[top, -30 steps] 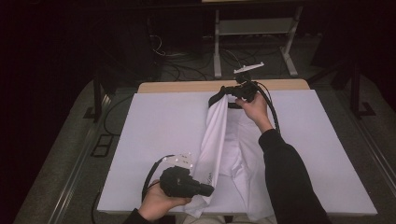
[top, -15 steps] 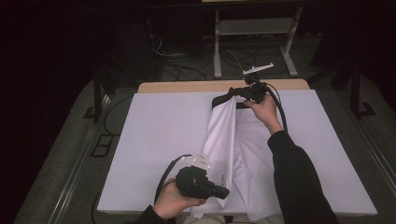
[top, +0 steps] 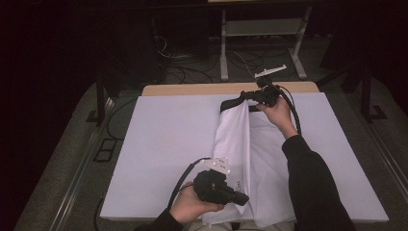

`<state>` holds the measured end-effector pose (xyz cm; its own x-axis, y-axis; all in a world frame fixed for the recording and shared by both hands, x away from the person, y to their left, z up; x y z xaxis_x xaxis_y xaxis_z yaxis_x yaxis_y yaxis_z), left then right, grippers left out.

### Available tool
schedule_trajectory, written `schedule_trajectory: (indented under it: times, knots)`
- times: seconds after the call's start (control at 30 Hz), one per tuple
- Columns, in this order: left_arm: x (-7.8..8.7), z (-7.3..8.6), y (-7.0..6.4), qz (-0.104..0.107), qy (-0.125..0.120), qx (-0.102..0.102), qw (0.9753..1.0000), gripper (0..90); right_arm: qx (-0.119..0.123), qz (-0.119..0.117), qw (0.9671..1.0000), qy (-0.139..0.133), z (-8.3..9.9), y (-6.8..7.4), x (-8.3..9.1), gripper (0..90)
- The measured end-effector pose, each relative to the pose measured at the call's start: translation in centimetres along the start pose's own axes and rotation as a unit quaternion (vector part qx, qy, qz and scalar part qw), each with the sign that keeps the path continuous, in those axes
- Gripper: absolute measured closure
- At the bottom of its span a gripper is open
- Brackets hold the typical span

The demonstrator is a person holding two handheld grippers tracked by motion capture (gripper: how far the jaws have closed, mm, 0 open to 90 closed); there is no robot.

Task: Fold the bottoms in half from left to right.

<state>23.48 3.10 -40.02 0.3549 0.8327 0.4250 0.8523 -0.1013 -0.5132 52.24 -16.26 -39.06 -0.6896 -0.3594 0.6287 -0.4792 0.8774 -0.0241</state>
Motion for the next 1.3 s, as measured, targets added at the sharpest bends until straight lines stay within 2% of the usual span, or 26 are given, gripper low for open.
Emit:
schedule_trajectory:
  times: [0.23, 0.73, 1.1, 1.3]
  knots:
    - [-1.0, -0.8, 0.0, 0.006, 0.006, -0.005, 1.0000, 88.6, -0.004, 0.001, 1.0000, 0.000, 0.3, -0.9, 0.3, 86.0]
    - [-3.6, -2.6, 0.5, 0.029, 0.022, -0.001, 0.9994, 88.6, 0.005, 0.008, 0.9999, 0.012, 1.4, -2.9, 0.9, 86.0]
    - [-6.3, -3.8, 1.7, 0.049, 0.018, 0.002, 0.9986, 88.6, 0.006, 0.004, 0.9998, 0.019, 2.2, -4.6, 0.8, 86.1]
    - [-8.0, -4.2, 2.4, 0.051, 0.020, 0.008, 0.9985, 88.6, 0.013, -0.002, 0.9997, 0.022, 2.6, -5.3, 0.6, 86.0]
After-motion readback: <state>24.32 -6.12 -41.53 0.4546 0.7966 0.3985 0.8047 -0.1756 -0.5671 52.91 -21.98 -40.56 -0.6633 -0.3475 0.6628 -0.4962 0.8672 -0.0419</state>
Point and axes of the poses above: each handheld gripper's, and its own axes: x roughly backward along the jaws, z roughly out of its underside, y roughly to its left, the point moved 3 cm from there along -x, roughly forward along the jaws, and after that the axes turned 12 degrees about z, right-handed, at the moved point
